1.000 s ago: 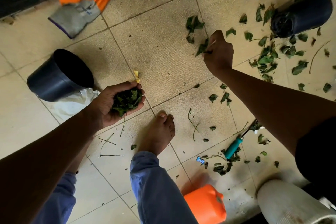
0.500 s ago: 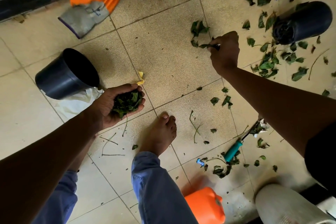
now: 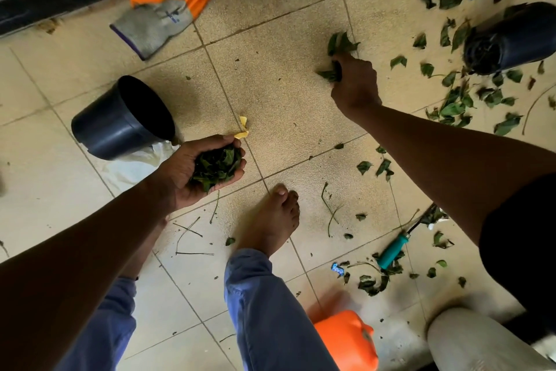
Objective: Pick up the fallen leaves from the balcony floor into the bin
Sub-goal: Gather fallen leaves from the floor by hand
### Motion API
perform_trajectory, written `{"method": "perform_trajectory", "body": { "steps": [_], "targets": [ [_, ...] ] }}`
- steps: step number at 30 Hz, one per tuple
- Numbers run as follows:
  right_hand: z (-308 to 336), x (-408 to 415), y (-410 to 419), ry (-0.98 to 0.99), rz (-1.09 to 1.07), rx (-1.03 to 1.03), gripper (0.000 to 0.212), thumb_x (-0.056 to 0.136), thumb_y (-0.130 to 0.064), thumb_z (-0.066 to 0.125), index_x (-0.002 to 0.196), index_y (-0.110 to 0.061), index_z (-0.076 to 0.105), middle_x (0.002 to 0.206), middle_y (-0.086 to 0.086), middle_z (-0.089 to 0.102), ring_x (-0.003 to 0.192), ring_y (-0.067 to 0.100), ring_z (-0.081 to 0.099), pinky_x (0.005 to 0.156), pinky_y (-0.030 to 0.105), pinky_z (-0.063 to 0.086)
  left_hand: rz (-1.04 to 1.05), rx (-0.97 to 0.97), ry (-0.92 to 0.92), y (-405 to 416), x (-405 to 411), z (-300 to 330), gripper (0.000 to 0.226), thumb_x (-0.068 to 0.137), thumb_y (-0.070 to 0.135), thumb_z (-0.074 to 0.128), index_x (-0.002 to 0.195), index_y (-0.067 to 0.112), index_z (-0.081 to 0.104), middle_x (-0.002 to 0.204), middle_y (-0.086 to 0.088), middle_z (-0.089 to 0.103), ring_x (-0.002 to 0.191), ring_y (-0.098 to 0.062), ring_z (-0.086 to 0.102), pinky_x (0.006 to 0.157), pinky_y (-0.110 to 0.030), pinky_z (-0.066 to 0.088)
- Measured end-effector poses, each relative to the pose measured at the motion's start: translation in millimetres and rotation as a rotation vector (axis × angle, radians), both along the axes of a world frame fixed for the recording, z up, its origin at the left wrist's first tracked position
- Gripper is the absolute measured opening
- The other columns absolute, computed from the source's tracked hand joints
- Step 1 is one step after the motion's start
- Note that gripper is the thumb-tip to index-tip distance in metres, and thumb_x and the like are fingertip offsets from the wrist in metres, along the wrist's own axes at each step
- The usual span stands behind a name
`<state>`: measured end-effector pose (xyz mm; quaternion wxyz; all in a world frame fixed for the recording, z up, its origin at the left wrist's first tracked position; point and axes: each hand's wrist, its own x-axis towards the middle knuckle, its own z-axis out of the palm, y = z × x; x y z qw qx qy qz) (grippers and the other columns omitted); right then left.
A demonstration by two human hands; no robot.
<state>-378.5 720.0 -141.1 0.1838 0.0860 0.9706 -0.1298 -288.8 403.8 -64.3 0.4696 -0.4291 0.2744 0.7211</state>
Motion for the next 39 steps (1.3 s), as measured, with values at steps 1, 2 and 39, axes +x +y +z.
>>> {"method": "perform_trajectory", "body": {
  "steps": [1, 2, 39],
  "targets": [
    [-2.5, -1.1, -1.1, -0.009, 0.018, 0.041, 0.049, 0.085, 0.000, 0.064, 0.132, -0.017, 0.061, 0.118, 0.016, 0.069, 0.112, 0.037, 0.064, 0.092, 0.041, 0.052, -0.001, -0.003, -0.001, -0.7, 0.6, -0.6, 0.013, 0.089, 0.021, 0.064, 0.089, 0.008, 0.068, 0.093, -0.009, 0.066, 0.083, -0.021, 0.068, 0.072, -0.031, 0.061],
    [-4.4, -1.9, -2.7, -0.014, 0.038, 0.078, 0.045, 0.086, -0.001, 0.063, 0.129, -0.015, 0.063, 0.116, 0.016, 0.070, 0.110, 0.036, 0.065, 0.090, 0.040, 0.052, 0.002, -0.005, -0.001, -1.1, 1.3, -0.6, 0.013, 0.089, 0.021, 0.064, 0.089, 0.008, 0.068, 0.093, -0.010, 0.066, 0.083, -0.021, 0.068, 0.072, -0.031, 0.061],
    [29.0, 85.7, 59.0, -0.036, -0.593, -0.064, 0.038, 0.083, -0.015, 0.067, 0.119, -0.026, 0.065, 0.094, 0.004, 0.073, 0.089, 0.023, 0.066, 0.071, 0.023, 0.043, -0.106, 0.021, -0.027, 26.4, 7.7, 9.8, 0.010, 0.086, 0.019, 0.064, 0.088, 0.009, 0.066, 0.091, -0.008, 0.067, 0.081, -0.022, 0.069, 0.073, -0.030, 0.061]
  ]
}}
